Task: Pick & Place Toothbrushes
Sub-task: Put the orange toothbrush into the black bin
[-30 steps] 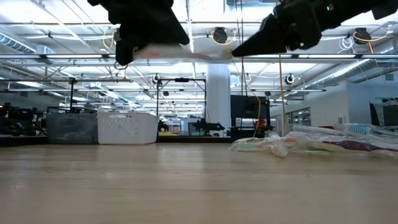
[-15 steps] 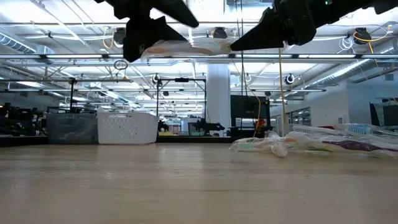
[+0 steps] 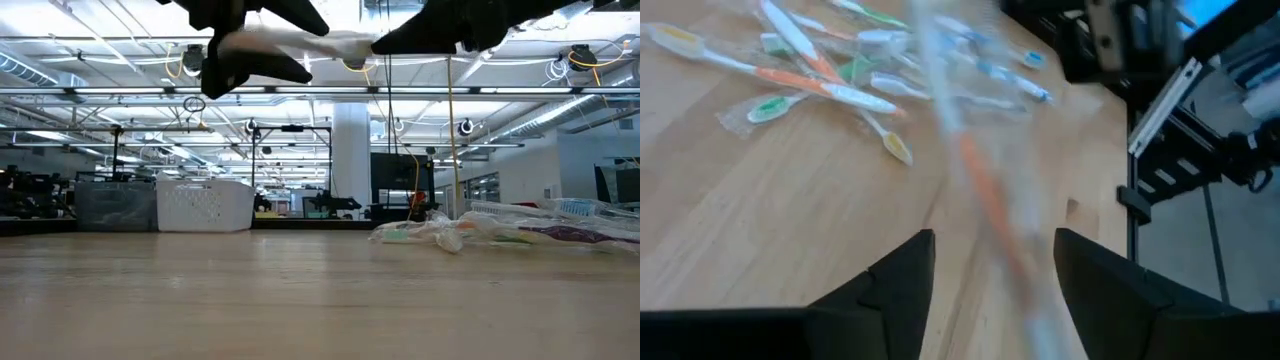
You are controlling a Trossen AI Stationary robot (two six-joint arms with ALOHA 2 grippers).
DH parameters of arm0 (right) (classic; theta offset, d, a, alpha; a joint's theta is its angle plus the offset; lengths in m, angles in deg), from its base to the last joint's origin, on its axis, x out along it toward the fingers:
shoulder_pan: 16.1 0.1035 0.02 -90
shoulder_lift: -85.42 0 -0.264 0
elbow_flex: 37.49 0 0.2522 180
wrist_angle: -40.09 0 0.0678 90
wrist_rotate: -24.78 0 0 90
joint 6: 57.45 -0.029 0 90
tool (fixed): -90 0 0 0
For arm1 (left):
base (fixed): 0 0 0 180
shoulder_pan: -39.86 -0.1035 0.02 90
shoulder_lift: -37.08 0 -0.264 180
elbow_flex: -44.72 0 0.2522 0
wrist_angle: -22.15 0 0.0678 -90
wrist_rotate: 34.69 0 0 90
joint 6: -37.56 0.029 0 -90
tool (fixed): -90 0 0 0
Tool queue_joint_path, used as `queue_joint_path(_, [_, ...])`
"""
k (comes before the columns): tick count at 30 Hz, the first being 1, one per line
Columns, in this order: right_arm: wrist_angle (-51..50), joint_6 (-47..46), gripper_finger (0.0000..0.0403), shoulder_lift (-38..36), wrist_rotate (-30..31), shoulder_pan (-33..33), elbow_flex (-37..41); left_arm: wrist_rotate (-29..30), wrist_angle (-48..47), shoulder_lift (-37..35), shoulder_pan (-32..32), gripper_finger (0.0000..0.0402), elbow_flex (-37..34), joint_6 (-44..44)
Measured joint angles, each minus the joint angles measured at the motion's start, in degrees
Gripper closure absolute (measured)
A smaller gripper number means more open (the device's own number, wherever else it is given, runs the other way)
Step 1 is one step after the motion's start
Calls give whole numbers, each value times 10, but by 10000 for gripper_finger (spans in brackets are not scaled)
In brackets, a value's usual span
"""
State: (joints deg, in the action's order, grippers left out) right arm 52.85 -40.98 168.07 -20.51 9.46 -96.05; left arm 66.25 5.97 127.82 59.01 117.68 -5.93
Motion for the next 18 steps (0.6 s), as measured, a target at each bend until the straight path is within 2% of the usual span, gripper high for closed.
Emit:
queue_joint_path(5, [7,7,403,0,0,4,0,15,0,0,0,258,0,1])
queue_joint_path(11, [13,7,403,0,0,4,0,30,-4,0,0,384,0,37])
queue_joint_path(18, [12,6,403,0,-18,4,0,56,-24,0,1,395,-1,42])
